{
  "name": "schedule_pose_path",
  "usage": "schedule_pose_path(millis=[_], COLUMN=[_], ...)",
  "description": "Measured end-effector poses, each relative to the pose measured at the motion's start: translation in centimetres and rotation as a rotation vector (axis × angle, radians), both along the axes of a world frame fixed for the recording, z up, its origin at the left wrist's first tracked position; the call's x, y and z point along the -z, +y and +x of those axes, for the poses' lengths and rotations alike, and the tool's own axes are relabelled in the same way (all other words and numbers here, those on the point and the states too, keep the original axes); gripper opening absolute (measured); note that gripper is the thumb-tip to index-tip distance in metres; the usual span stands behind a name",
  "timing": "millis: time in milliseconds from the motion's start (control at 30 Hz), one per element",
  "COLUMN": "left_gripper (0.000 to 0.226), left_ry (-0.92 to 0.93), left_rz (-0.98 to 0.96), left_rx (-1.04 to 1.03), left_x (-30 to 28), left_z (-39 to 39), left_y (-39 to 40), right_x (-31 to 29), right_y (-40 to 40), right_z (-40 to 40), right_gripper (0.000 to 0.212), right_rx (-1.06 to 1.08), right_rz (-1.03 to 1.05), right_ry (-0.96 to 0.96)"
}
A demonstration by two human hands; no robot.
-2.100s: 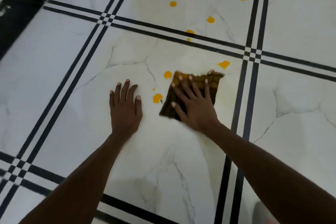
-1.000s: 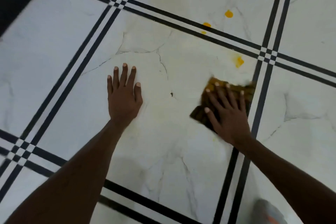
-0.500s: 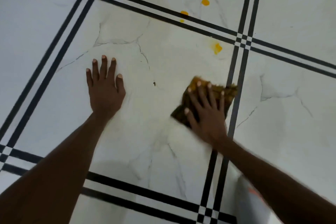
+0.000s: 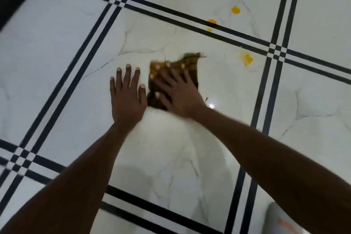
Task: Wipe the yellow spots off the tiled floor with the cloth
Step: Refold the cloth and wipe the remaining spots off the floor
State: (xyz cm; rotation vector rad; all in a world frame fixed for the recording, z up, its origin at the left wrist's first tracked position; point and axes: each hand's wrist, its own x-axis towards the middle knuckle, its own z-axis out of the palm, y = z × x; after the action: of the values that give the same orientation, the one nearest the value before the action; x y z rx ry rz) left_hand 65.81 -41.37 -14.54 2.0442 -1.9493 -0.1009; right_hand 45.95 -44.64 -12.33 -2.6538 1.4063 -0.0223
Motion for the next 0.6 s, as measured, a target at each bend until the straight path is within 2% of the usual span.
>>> schedule_pose_path(millis=[33, 67, 100, 200, 233, 267, 333, 367, 400, 433, 500, 567, 600], left_gripper=[0.057, 0.057, 0.057, 0.058, 0.058, 0.057, 0.057, 0.058, 0.058, 0.058, 0.058, 0.057, 0.057], left_ry=[-0.002, -0.004, 0.000, -0.008, -0.010, -0.006, 0.000, -0.001, -0.001, 0.000, -0.004, 0.000, 0.001], left_rz=[-0.004, -0.003, 0.005, 0.021, 0.023, 0.022, 0.015, 0.015, 0.017, 0.019, 0.022, 0.016, 0.018], left_rx=[0.004, 0.007, 0.001, -0.009, -0.010, -0.008, -0.001, -0.001, 0.000, 0.004, 0.019, 0.025, 0.023], left_x=[0.0, 0.0, -0.1, 0.0, -0.1, -0.1, -0.2, -0.1, -0.1, 0.0, -0.2, -0.3, -0.2], left_z=[-0.1, -0.3, 0.0, -0.2, -0.2, -0.2, -0.3, -0.2, -0.2, -0.1, 0.0, 0.0, 0.0], left_y=[0.1, 0.0, -0.1, -0.1, -0.2, -0.2, -0.1, 0.0, 0.0, 0.0, 0.0, 0.0, -0.1], right_x=[0.2, 0.4, 0.6, -0.2, -0.4, -0.5, -0.1, 0.1, 0.5, 0.9, 1.2, 1.1, 1.1], right_y=[2.1, 3.5, 4.3, 8.5, 10.6, 12.8, 15.1, 13.8, 11.2, 8.3, 2.9, 1.2, 2.2], right_z=[-1.2, -3.3, -5.3, -8.9, -7.9, -6.1, -2.8, -2.0, -1.8, -2.0, -4.5, -8.1, -9.1], right_gripper=[0.060, 0.060, 0.060, 0.064, 0.065, 0.065, 0.063, 0.063, 0.064, 0.063, 0.062, 0.063, 0.064], right_rx=[-0.132, -0.168, -0.092, 0.485, 0.541, 0.449, 0.081, -0.055, -0.105, -0.063, 0.218, 0.494, 0.556], right_rz=[-0.009, -0.031, -0.031, 0.036, 0.046, 0.050, 0.090, 0.093, 0.041, -0.004, -0.048, -0.027, -0.029], right_ry=[0.006, -0.001, -0.021, -0.030, -0.011, -0.022, -0.063, -0.065, -0.064, -0.061, -0.041, 0.000, -0.003])
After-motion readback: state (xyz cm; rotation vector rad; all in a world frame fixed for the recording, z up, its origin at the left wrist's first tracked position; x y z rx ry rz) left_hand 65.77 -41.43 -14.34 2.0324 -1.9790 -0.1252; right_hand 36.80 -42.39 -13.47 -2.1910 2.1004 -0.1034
